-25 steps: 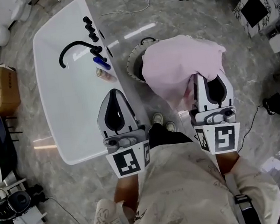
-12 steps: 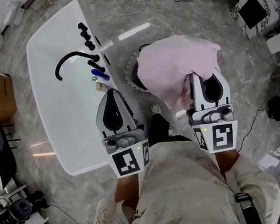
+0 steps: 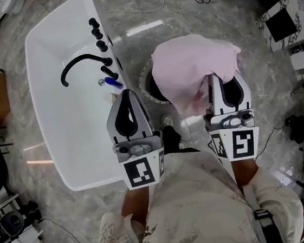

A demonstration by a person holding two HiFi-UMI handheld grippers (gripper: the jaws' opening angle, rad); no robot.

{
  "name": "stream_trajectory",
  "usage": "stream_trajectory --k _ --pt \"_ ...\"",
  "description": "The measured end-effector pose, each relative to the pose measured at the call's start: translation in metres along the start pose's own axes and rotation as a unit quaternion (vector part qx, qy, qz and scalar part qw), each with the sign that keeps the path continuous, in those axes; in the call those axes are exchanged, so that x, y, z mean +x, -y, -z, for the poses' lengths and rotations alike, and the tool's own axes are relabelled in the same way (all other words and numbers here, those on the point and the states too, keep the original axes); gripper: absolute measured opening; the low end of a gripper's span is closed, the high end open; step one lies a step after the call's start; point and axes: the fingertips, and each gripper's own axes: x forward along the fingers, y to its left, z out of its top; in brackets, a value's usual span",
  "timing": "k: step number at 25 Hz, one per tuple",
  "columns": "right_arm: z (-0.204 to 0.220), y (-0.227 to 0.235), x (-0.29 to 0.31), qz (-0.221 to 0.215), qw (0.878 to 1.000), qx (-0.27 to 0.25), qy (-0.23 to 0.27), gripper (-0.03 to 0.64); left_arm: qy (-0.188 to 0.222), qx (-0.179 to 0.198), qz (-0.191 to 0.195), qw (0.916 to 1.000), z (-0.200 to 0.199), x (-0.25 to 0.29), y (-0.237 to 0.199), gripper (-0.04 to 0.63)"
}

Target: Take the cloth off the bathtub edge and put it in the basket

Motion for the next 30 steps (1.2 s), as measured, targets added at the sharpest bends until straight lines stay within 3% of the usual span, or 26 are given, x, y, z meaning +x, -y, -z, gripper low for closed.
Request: stream_trajectory --k 9,15,23,30 --pt "0.013 -0.025 0.058 -0.013 1.000 0.002 -0.022 0.055 -0.011 -0.015 -0.003 0.9998 0.011 0.036 -0.040 0.003" --pt "0.047 -0.030 0.082 -0.014 0.998 0.011 -0.056 0.055 -0.020 -0.022 0.006 0.9995 0.022 0.057 -0.053 0.003" --pt "0.128 -0.038 0.105 -0.030 0.989 0.024 -0.140 0.055 -0.031 -0.040 0.018 0.9986 0.042 0.072 -0.054 0.003" --pt "0.219 -0.041 0.110 -0.037 0.970 0.024 -0.240 0.055 -0.038 -0.042 0.020 0.9982 0.050 0.085 -0.057 0.003"
